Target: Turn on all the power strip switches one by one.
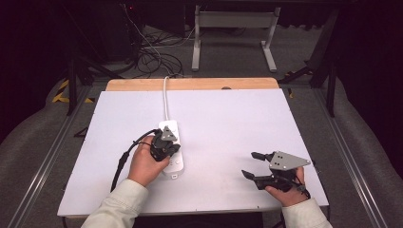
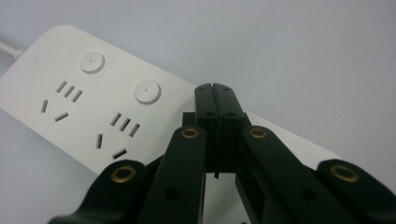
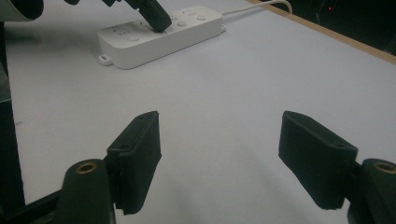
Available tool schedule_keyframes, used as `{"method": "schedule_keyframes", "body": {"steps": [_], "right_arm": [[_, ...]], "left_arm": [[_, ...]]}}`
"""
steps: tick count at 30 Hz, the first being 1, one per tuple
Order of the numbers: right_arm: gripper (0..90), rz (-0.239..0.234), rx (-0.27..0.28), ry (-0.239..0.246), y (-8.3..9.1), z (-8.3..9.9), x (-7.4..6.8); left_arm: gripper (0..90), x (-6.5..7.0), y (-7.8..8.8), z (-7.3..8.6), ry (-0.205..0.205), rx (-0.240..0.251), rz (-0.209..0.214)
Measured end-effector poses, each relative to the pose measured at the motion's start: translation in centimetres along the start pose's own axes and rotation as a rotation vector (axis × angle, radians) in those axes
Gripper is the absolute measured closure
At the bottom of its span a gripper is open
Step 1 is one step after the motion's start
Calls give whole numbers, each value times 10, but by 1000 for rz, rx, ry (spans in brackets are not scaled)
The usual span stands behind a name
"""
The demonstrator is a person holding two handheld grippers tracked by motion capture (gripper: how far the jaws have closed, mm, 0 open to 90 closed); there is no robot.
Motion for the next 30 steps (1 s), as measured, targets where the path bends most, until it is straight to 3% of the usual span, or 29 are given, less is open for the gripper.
{"method": "schedule_keyframes", "body": {"steps": [2,4,5,8,13,23,27,30], "right_arm": [[301,0,0,-2,0,0,0],[301,0,-1,-3,0,0,0],[301,0,-1,-3,0,0,0],[301,-1,0,-2,-1,0,2],[301,-2,-5,-4,-2,1,2],[301,-1,-2,-4,-1,1,2],[301,-1,-3,-6,-1,1,2],[301,-1,-2,-4,-1,1,2]], "left_arm": [[900,1,0,0,-9,-1,-6],[900,-1,5,0,-7,12,-45],[900,-1,5,0,-7,12,-45],[900,-8,17,-3,46,92,-25],[900,-9,25,-5,49,127,-32],[900,-8,26,-9,36,136,-15],[900,-10,23,-14,-8,129,-18],[900,-15,21,-17,-8,111,-23]]}}
Point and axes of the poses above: each handheld gripper's, and its own axes: y roughly backward along the jaws, z roughly out of its underside, x roughly to its right, the point moved 1 cm from there along -y, roughly forward along the jaws, and after that the axes turned 14 degrees about -y, right-handed, at the moved point
